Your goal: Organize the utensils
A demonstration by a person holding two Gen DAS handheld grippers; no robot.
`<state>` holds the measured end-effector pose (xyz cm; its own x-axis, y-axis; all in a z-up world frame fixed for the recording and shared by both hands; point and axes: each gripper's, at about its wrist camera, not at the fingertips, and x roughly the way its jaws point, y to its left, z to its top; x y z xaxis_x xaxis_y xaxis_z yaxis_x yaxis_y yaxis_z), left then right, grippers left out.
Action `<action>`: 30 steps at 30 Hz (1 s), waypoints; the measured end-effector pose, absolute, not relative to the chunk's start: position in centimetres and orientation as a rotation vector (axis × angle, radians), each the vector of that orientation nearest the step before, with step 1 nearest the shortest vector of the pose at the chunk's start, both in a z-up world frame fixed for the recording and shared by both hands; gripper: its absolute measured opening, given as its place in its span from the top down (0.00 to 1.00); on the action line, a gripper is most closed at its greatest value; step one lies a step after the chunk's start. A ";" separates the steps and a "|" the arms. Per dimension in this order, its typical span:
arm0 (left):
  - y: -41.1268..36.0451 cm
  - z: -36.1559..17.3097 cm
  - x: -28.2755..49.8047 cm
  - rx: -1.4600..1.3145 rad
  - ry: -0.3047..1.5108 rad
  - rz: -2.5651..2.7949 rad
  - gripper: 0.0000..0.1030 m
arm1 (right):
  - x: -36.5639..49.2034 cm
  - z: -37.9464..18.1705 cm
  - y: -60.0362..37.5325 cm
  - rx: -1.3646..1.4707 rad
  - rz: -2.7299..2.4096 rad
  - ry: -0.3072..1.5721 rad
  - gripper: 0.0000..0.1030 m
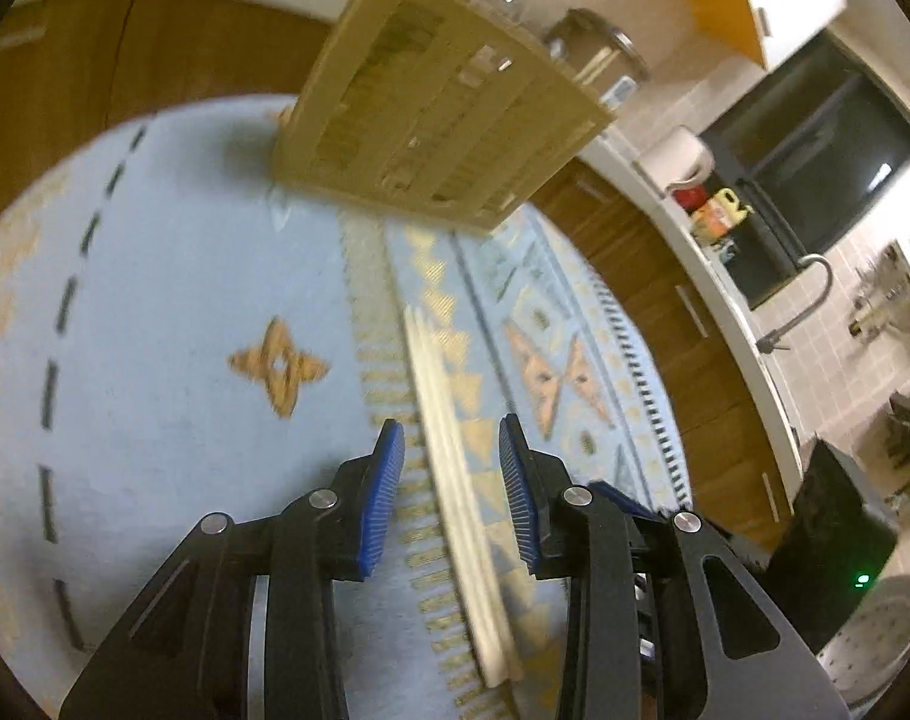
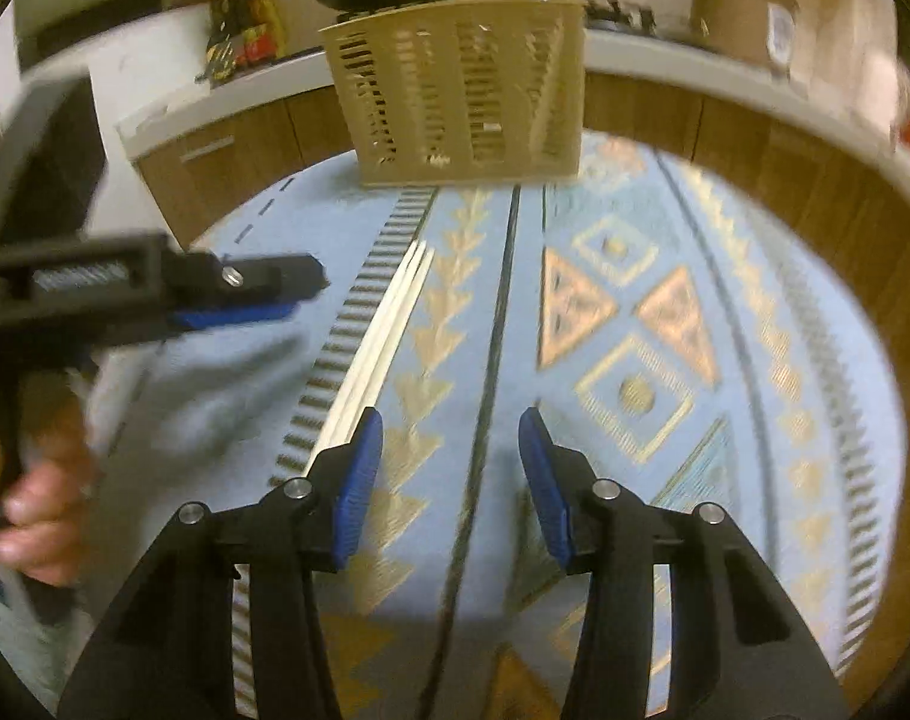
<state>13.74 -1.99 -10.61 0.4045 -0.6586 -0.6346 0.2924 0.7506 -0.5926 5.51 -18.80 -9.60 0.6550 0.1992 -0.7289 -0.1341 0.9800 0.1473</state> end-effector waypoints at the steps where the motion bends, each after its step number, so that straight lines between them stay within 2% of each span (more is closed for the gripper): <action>1: -2.0 -10.9 13.8 -0.432 0.988 -0.622 0.70 | 5.2 -9.9 -19.1 0.123 0.196 0.845 0.57; 6: -2.9 -10.9 13.8 -0.390 0.974 -0.617 0.77 | 4.1 -9.8 -18.9 0.121 0.179 0.838 0.60; 7: -3.1 -10.9 13.7 -0.382 0.975 -0.614 0.80 | 3.9 -9.9 -18.6 0.118 0.181 0.845 0.62; 8: -3.5 -10.9 13.5 -0.371 0.975 -0.610 0.88 | 4.1 -10.1 -18.3 0.126 0.190 0.859 0.65; 9: -3.7 -10.8 13.5 -0.356 0.970 -0.609 0.90 | 4.2 -10.4 -18.1 0.135 0.199 0.877 0.68; 18: -4.4 -11.0 13.9 -0.348 0.982 -0.613 0.90 | 3.5 -10.7 -17.5 0.155 0.184 0.881 0.69; 24: -4.4 -11.5 14.1 -0.352 0.997 -0.609 0.90 | 3.1 -10.7 -15.4 0.022 0.107 0.867 0.69; 30: -4.2 -11.6 14.2 -0.355 1.001 -0.593 0.90 | 2.7 -10.7 -15.2 0.004 0.075 0.871 0.71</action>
